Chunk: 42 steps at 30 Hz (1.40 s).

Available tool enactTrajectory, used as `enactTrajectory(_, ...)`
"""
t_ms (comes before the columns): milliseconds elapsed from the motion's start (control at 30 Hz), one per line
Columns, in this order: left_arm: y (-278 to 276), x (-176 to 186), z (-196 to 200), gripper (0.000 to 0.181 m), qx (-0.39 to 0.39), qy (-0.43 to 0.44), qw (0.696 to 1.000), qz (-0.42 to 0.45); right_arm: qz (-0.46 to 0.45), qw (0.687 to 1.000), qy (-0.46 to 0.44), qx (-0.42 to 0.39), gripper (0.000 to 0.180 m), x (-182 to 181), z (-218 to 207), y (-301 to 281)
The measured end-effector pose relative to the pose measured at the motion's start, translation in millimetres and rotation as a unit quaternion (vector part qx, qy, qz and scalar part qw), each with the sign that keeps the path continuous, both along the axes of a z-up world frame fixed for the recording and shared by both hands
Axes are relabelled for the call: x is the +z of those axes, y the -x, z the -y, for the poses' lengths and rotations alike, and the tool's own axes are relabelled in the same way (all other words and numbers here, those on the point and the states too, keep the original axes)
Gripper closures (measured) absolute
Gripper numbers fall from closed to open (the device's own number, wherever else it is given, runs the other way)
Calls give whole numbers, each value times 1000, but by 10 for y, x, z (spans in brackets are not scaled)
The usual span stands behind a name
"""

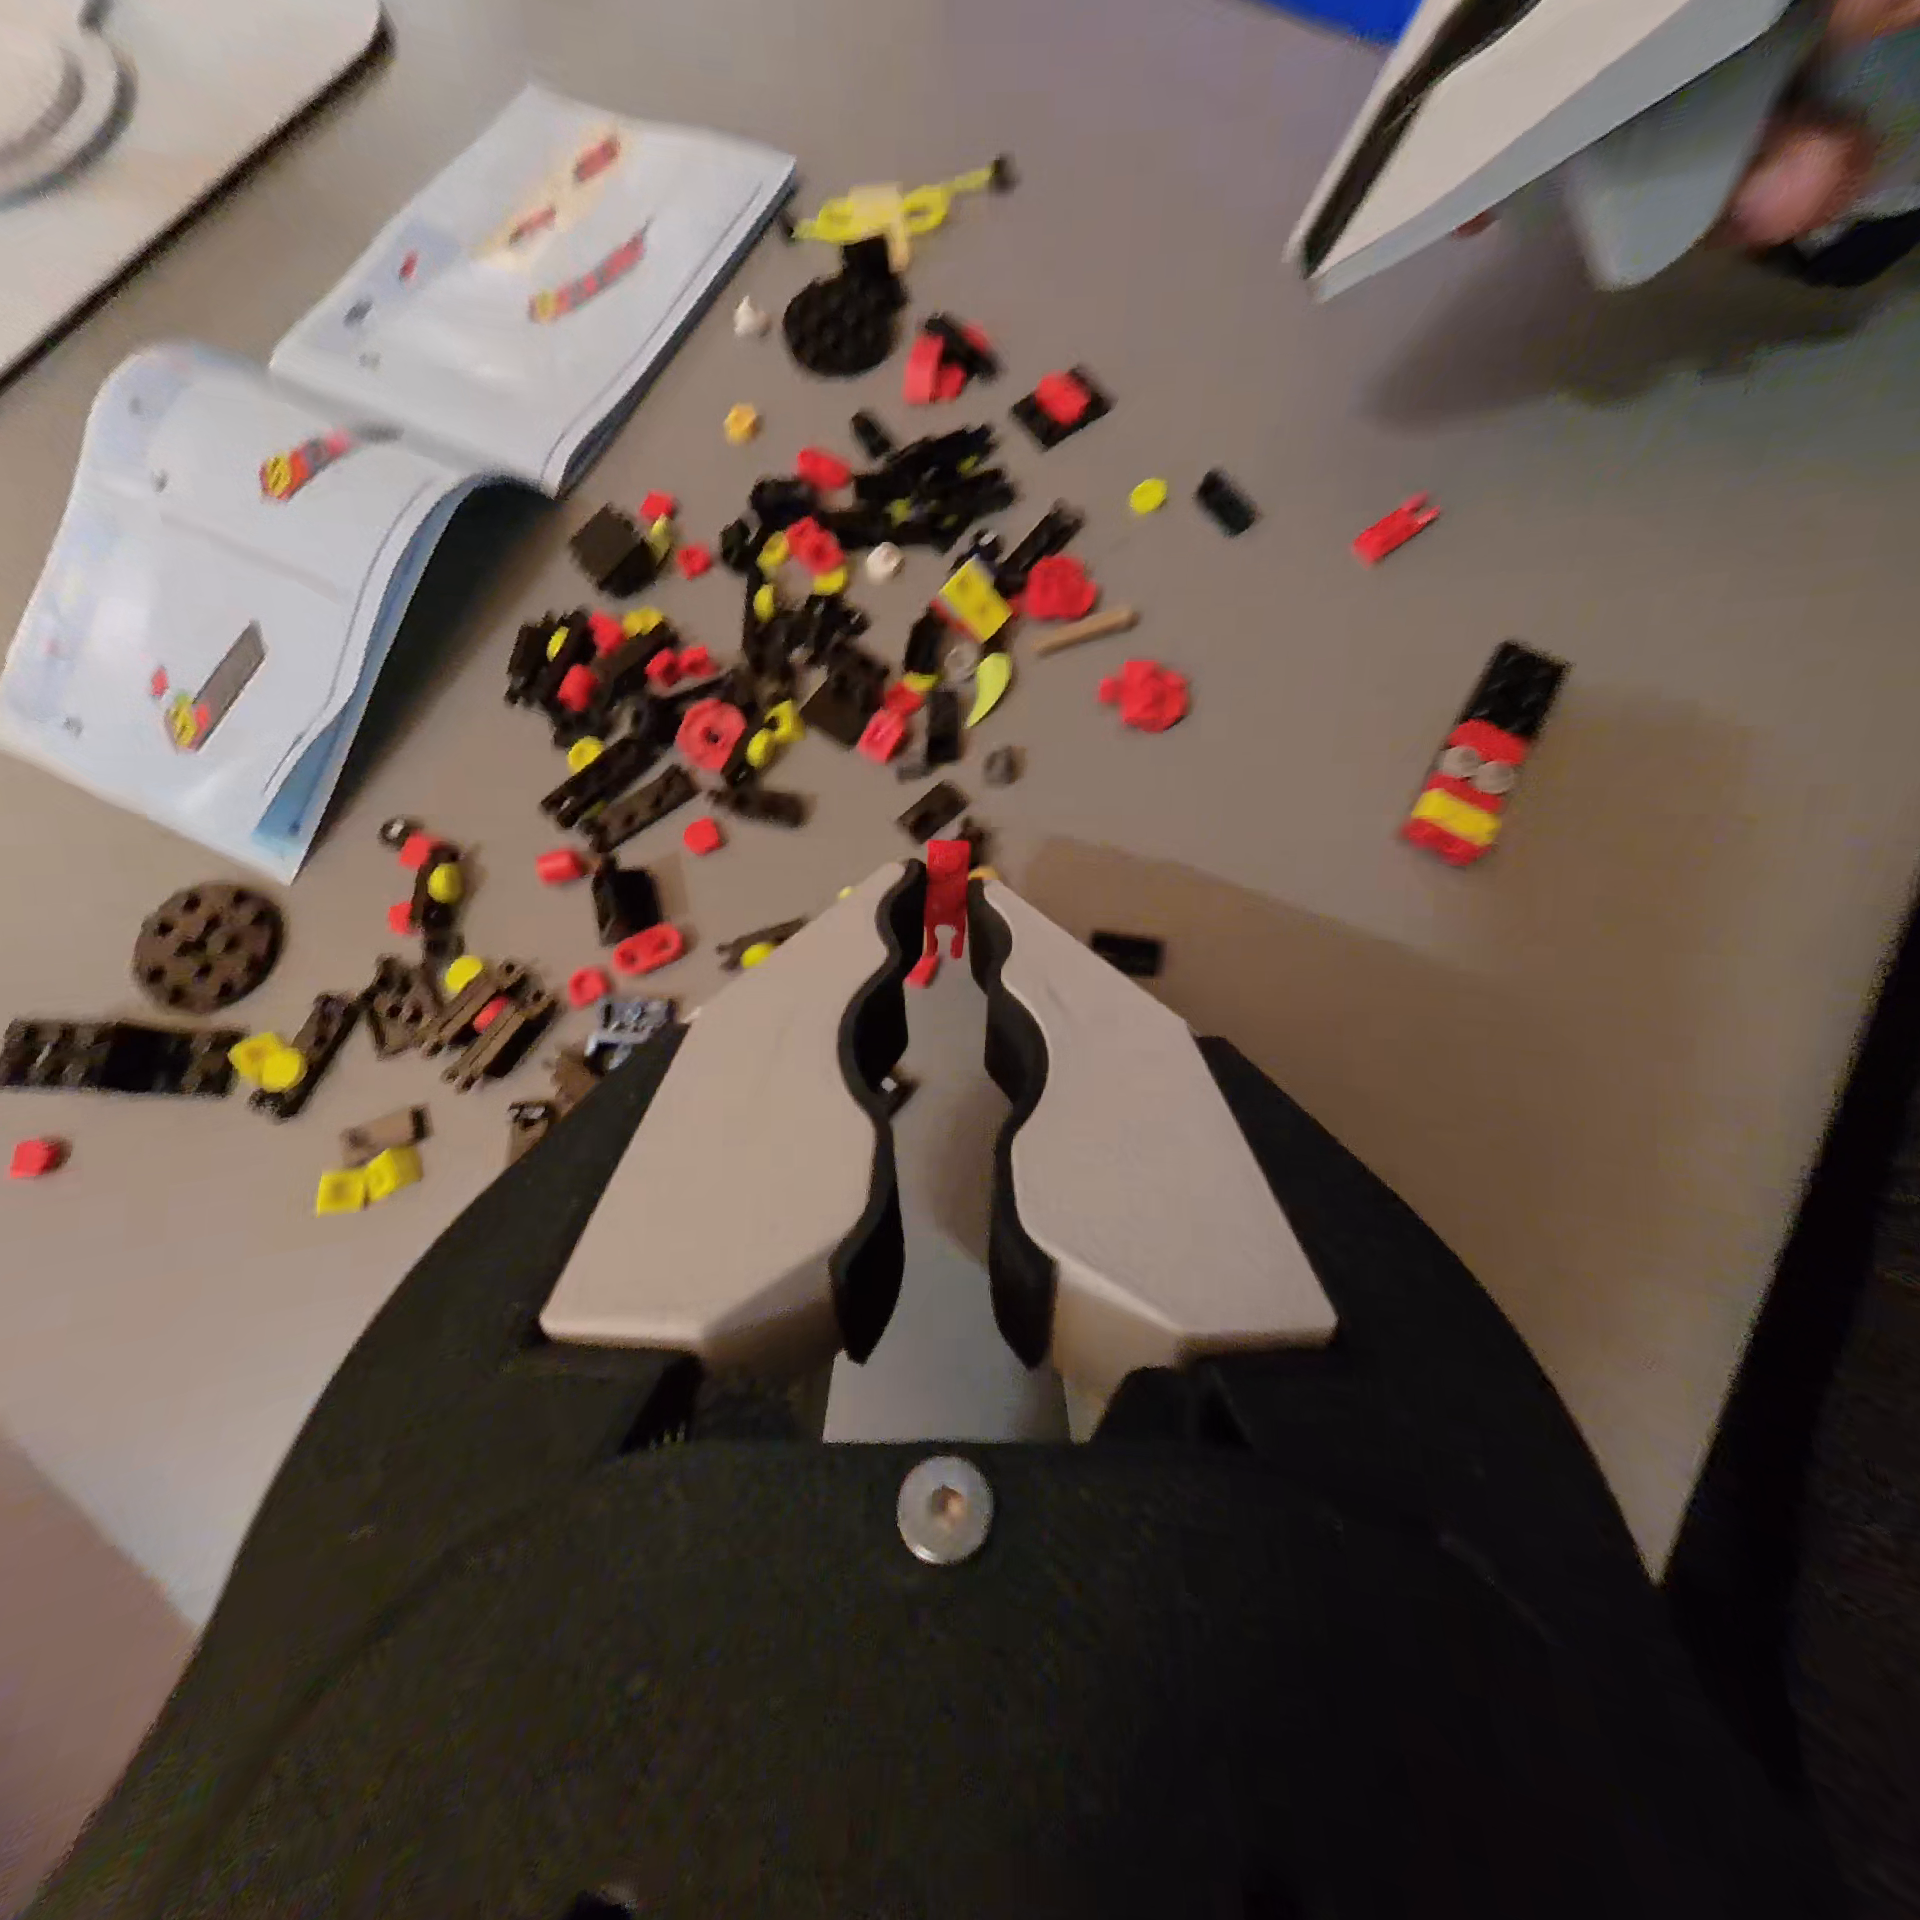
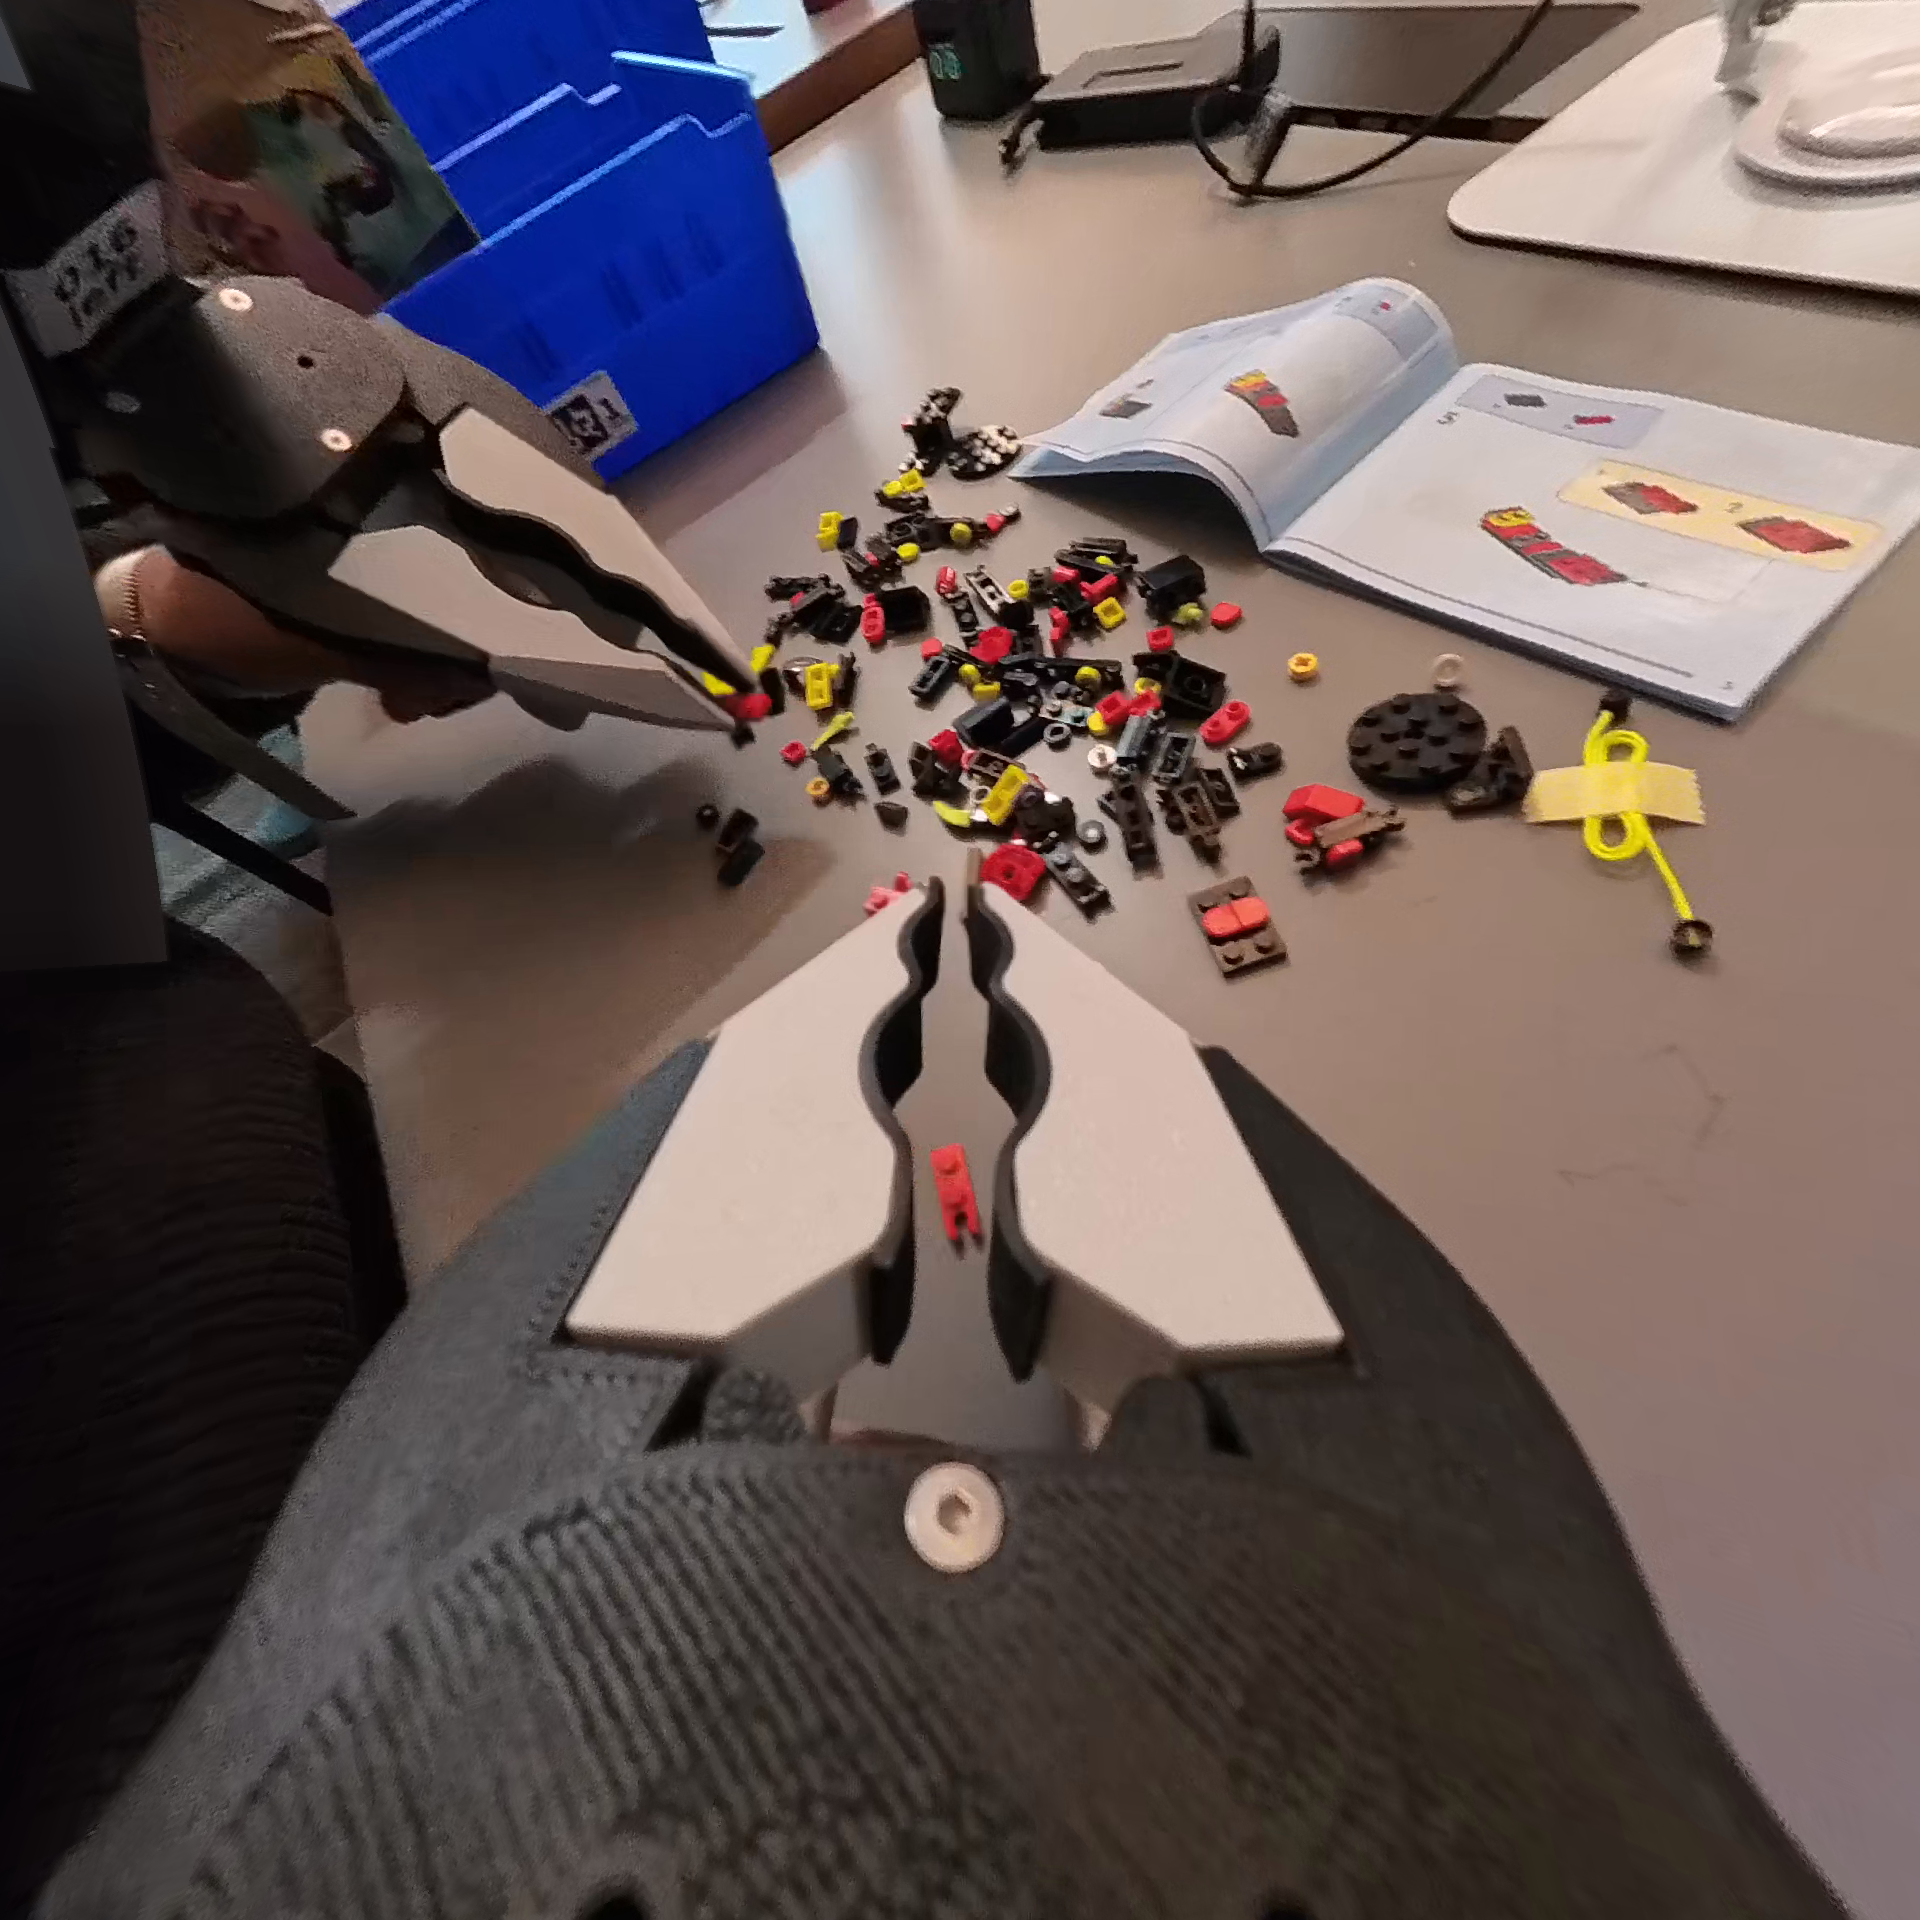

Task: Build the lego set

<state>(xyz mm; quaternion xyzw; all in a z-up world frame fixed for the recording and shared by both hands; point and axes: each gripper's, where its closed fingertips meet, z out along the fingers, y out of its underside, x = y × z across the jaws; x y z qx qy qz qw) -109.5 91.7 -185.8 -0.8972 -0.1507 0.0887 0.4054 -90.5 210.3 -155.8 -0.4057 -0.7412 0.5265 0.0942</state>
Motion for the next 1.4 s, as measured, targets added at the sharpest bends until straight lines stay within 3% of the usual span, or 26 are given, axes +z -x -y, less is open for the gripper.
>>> enactTrajectory(200,-462,206,-322,175,-89,-90,990,61,-41,996,14,77,172,145,330,-209)
enactTrajectory(467,-663,347,-457,175,-130,-122,984,24,146,970,166,105,150,94,689,-435)
enactTrajectory(700,-788,332,-519,175,-152,-120,981,17,178,960,181,117,174,69,759,-499)
enactTrajectory(867,-801,339,-534,172,-155,-124,980,11,182,958,185,122,175,82,717,-507)
enactTrajectory(1000,-761,336,-548,158,-149,-129,980,26,156,970,165,88,175,80,510,-420)
enactTrajectory(1167,-779,301,-604,154,-171,-125,976,52,133,988,72,32,175,-126,68,-380)
enactTrajectory(1400,-906,132,-752,146,-222,-79,969,72,209,978,-2,-15,176,-508,-161,-639)
